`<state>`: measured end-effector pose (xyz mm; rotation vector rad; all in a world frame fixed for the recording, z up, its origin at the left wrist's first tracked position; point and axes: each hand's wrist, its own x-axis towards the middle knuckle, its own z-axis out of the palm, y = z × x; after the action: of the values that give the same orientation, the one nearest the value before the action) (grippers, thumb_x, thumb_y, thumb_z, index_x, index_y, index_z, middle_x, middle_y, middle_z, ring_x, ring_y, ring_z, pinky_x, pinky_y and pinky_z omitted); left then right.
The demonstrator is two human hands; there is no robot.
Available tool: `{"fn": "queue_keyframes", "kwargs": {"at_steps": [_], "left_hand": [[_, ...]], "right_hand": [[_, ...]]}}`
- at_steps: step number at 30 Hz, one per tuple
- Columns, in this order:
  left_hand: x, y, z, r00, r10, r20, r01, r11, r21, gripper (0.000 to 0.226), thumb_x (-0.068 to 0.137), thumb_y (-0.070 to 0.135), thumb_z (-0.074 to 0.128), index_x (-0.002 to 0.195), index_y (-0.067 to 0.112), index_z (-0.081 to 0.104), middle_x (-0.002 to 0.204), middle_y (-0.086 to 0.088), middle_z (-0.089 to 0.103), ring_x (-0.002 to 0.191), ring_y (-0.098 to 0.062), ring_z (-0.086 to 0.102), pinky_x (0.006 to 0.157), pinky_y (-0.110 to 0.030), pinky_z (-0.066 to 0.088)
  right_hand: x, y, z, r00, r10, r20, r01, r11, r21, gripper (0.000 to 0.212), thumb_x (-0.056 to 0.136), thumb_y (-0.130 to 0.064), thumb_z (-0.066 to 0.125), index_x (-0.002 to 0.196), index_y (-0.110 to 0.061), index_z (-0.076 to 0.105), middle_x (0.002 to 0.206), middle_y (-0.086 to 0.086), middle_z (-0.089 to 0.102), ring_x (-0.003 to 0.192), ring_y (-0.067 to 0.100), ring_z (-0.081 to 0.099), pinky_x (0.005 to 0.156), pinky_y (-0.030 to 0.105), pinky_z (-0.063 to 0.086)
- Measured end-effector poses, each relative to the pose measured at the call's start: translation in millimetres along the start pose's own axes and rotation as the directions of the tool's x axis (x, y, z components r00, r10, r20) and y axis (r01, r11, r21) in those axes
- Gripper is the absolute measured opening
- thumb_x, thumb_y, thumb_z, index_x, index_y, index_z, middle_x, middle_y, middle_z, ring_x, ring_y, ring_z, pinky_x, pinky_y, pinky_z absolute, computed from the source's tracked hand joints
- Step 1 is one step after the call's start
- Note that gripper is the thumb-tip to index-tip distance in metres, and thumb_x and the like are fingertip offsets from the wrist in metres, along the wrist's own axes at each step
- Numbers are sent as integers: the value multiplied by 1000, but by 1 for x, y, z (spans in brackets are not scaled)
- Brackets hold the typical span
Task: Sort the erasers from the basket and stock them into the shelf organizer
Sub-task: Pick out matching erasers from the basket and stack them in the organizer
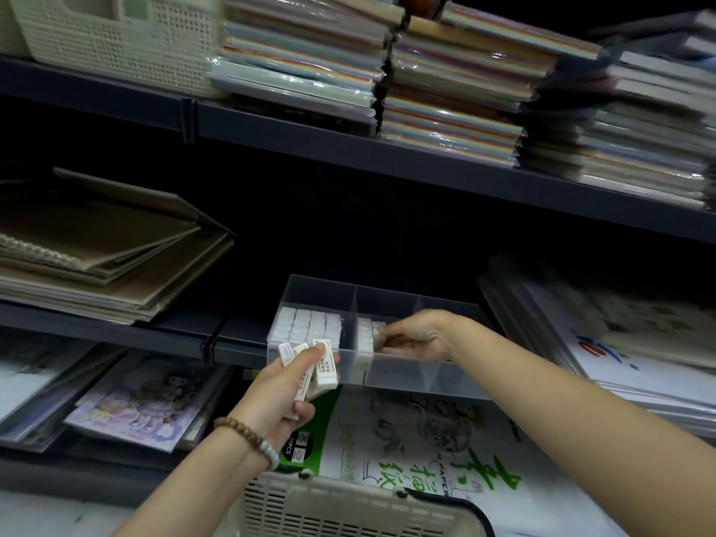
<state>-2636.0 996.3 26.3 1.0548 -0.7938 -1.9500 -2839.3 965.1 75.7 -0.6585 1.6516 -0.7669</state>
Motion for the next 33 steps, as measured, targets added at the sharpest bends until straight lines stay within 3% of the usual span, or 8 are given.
{"fn": "queue_keyframes", "kwargs": {"at_steps": [3,10,14,16,20,25,29,33], "left_hand": [[-2,-1,1,1000,-6,-3,6,1000,11,34,87,24,61,112,1,62,104,-12,70,46,-4,54,29,-11,29],[-8,-3,3,999,-3,32,1,998,66,32,83,24,64,105,1,66,81,-6,73,39,-2,52,28,-11,29],[-10,-6,4,1000,12,24,-15,991,130,47,63,37,72,97,4,70,83,-8,68,48,-6,45,29,-12,28],[-9,-10,7,1000,9,28,-12,992,129,51,59,39,75,96,6,68,74,-4,66,45,-5,42,29,-12,27],[-12,-23,19,997,-18,71,7,988,152,40,58,38,75,84,10,63,60,1,63,39,-3,46,29,-13,28],[-15,-39,22,997,-68,47,55,969,242,35,73,38,71,88,7,67,62,1,66,38,-5,47,31,-13,28],[-12,-42,19,989,-130,-68,136,987,83,23,89,22,60,98,1,60,80,-5,75,69,-15,72,28,-12,32],[-9,-48,14,996,-66,-55,76,976,205,41,67,41,73,92,8,71,87,-6,73,74,-19,61,29,-13,30]], "right_hand": [[3,2,0,1000,-14,-12,15,998,64,9,91,-5,56,85,2,59,85,12,63,76,15,62,70,25,56],[-11,6,1,961,-250,-116,219,948,-230,27,88,-15,64,106,4,63,110,17,67,97,22,67,85,27,55],[-45,24,-1,757,-626,-188,497,738,-457,21,89,-23,63,106,-12,64,102,8,67,94,19,65,85,33,55],[-66,48,7,745,-665,-46,594,694,-406,12,88,-27,63,98,-20,64,96,2,68,84,11,66,70,23,56],[-83,98,28,876,-463,136,481,860,-172,21,85,-33,64,95,-14,65,80,-4,69,70,7,66,61,18,53],[-76,126,25,904,-427,36,422,902,88,21,83,-21,67,93,-3,63,74,4,71,71,13,69,61,22,54],[-74,131,10,899,-434,-66,439,882,174,16,87,-18,63,98,-6,65,85,6,75,75,15,71,64,21,56],[-74,137,6,919,-393,-30,381,865,327,20,86,-22,62,103,-12,68,94,6,74,79,14,71,67,20,56]]}}
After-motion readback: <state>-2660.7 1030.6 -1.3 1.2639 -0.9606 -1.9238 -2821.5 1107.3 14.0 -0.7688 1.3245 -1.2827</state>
